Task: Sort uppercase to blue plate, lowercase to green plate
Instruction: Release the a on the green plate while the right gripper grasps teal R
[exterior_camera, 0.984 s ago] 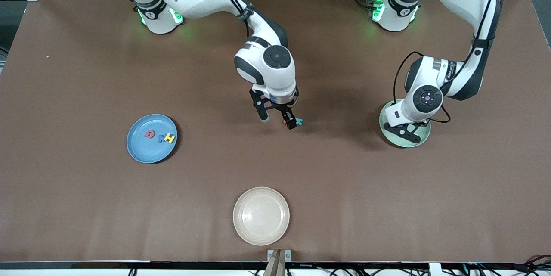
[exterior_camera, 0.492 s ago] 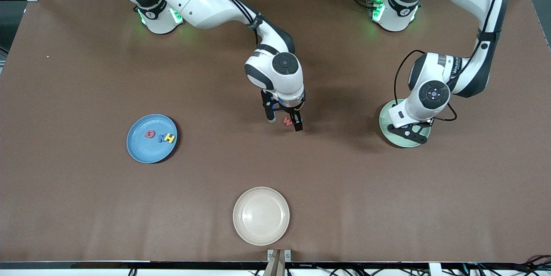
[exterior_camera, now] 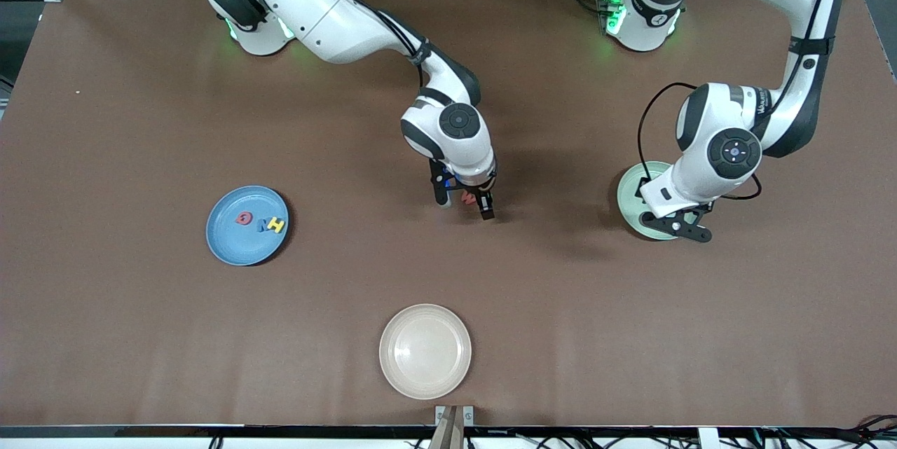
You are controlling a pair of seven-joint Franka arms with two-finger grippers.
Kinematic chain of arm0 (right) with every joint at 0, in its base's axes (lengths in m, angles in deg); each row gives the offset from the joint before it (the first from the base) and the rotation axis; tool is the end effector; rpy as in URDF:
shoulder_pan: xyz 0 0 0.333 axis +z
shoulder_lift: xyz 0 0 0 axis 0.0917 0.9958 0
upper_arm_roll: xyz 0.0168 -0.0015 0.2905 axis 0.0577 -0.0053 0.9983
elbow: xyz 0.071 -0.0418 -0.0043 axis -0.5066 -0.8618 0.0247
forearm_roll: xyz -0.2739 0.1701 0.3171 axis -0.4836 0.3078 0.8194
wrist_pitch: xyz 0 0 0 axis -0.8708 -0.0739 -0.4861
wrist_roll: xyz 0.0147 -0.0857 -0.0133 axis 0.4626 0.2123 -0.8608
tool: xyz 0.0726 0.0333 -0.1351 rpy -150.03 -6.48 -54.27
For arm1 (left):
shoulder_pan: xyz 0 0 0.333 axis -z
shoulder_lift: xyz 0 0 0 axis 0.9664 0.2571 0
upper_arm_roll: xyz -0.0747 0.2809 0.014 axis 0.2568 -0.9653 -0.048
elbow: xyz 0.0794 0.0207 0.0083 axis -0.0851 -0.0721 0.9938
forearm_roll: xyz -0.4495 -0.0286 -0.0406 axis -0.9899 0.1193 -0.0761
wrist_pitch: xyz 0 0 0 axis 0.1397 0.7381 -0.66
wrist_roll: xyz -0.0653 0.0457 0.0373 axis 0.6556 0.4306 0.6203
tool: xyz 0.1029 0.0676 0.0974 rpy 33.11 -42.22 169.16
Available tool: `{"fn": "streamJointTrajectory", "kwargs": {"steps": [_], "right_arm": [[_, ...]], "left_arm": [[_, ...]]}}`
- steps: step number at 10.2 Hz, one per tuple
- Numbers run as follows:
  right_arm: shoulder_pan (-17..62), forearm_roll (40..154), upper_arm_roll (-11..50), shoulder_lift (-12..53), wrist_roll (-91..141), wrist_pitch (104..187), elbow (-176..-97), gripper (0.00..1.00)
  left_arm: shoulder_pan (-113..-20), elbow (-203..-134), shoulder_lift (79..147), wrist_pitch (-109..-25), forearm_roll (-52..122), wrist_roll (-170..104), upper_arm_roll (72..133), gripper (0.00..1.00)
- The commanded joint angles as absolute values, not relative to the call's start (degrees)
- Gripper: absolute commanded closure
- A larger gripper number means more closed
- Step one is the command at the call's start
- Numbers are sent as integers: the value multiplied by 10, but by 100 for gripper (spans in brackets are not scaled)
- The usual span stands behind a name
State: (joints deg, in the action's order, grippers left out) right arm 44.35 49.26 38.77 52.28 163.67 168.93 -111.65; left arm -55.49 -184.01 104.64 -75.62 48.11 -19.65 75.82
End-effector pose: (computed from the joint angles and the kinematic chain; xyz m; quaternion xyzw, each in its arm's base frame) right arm 0.5165 0.6113 0.0854 -0.7621 0.6401 0.0263 0.0939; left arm 0.6054 -0.1115 0.1795 -0.9805 0.1793 0.0610 0.0533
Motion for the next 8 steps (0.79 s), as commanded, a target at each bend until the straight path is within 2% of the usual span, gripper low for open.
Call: {"fn": "streamJointTrajectory", "kwargs": {"steps": [1,4,5,6,7,8], "right_arm": [[447,501,387,537,1649,1690,-1099,32],[449,502,387,542,1649,1690,-1100,37],[451,502,387,542,1649,1690,-1100,48],[453,500,387,542,1649,1689,-1101,67],[453,498,387,542,1646,1688,-1101,92],[454,497,388,542,1644,1687,-1101,100]], "left_arm": [[-558,-1821,1038,-729,452,-205,761,23],[-553,-1822,1039,-728,433,-232,765,23],[-552,-1822,1039,-728,432,-241,771,23],[-551,-1822,1042,-725,432,-251,774,24],[-550,-1821,1045,-725,432,-255,781,27],[-550,-1820,1045,-725,432,-255,782,31]]}}
